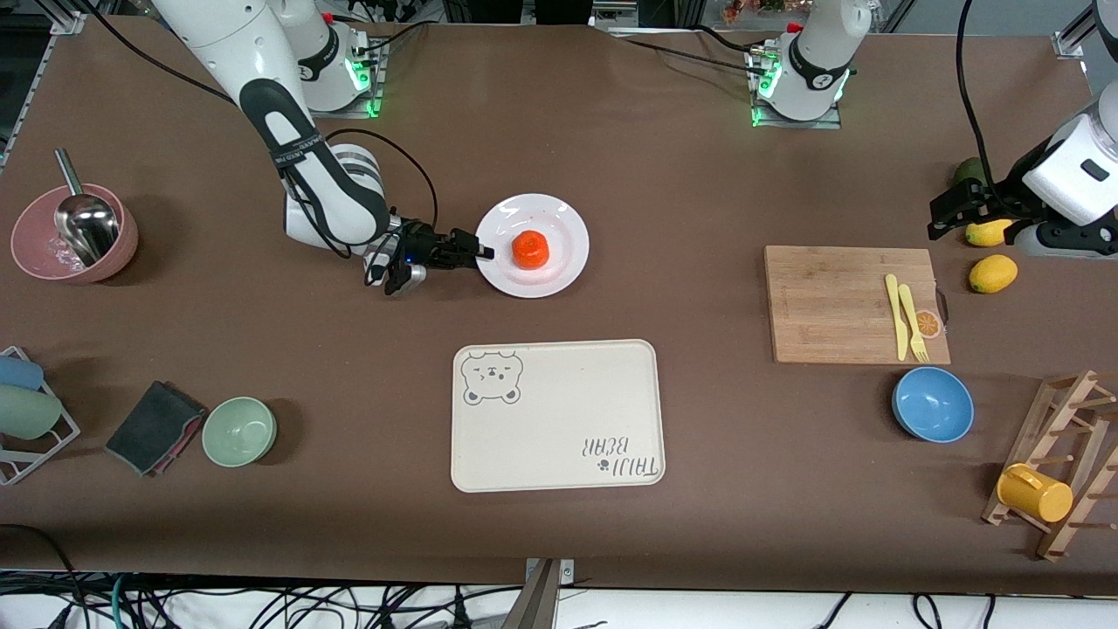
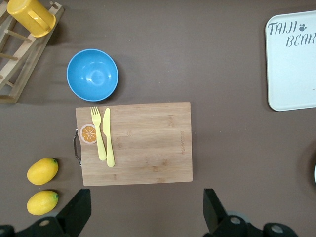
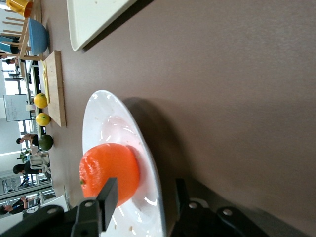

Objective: Place orange and plate with both arms
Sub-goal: 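Close the right gripper on the plate rim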

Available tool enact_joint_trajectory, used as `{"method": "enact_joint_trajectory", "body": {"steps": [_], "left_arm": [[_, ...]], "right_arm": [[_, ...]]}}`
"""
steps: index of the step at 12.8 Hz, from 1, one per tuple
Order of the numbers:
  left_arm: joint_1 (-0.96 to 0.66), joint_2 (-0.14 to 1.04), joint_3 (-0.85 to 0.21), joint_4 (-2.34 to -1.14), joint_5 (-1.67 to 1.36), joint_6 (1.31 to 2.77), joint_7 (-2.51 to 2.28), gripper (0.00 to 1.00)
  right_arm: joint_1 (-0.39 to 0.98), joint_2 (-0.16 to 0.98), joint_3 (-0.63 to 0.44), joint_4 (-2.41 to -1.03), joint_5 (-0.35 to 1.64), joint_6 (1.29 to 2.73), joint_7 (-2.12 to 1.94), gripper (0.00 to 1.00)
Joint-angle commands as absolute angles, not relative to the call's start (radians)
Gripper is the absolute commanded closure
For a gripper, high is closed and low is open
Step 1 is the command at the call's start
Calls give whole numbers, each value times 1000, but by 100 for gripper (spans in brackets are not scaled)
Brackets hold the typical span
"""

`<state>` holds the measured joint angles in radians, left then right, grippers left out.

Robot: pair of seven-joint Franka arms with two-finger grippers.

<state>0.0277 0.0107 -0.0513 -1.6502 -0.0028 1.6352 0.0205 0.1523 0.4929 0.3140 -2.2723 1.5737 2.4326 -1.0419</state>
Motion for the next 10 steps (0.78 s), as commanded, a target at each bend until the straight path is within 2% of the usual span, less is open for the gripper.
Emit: {"method": "enact_joint_trajectory", "body": {"steps": [1, 2, 5, 9, 10], "left_arm": [[23, 18, -51, -1629, 0, 1624, 9, 0], [25, 18, -51, -1626, -2, 1624, 9, 0], [31, 26, -51, -1605, -2, 1624, 9, 0], [22, 40, -51, -1603, -2, 1624, 9, 0], [21, 40, -51, -1603, 0, 1624, 9, 0]], "right_arm": [[161, 500, 322, -2283, 1598, 2457, -1071, 46], [166, 500, 322, -2286, 1598, 2459, -1069, 46], [172, 502, 322, -2290, 1617, 2467, -1071, 58], [184, 503, 322, -2290, 1626, 2467, -1072, 65], [184, 503, 322, -2292, 1626, 2468, -1072, 69]]}}
